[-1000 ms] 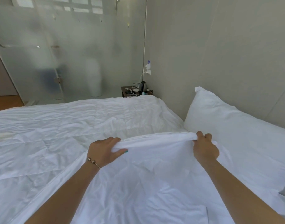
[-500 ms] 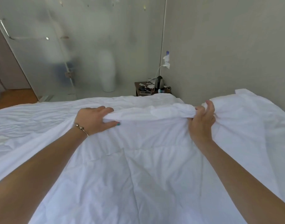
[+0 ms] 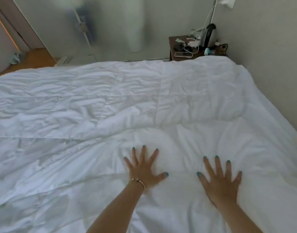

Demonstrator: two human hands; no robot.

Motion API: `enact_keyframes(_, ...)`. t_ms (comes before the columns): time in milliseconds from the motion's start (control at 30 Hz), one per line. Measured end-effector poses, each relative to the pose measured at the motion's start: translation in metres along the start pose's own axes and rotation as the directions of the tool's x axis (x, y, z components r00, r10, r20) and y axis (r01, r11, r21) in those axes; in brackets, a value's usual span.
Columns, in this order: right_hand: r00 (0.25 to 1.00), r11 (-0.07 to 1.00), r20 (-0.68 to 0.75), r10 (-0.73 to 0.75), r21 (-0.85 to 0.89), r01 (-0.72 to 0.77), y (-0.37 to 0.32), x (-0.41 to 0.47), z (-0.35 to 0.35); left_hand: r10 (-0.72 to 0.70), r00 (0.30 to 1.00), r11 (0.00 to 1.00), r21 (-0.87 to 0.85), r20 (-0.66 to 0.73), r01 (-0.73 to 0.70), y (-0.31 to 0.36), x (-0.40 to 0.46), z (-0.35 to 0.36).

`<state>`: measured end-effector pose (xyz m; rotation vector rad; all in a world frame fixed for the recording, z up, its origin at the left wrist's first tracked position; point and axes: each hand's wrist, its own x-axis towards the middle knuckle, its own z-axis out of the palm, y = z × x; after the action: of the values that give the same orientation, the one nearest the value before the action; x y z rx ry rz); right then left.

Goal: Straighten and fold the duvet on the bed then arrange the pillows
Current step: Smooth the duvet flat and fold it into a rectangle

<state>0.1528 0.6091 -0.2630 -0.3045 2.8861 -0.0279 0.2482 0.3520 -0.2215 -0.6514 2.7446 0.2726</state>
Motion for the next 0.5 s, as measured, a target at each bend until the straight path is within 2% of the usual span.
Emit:
enact_keyframes(100,1.0,1.0,-0.004,0.004,0.027,-0.004,0.004,0.005,0.019,-0.109,0.992,0.994,0.021,0.067,0.108,-0.002,0.003,0.035)
enact_keyframes(233,1.0,0.998,-0.011,-0.017,0.056,0.017,0.001,0.02,0.029,-0.102,0.989,0.993,0.048,-0.105,0.107,0.004,0.009,0.052)
enact_keyframes(500,0.987,0.991,-0.151,-0.051,0.114,0.069,0.0,0.028,0.053,-0.093,0.984,0.994,0.042,-0.153,0.101,0.001,0.018,0.073)
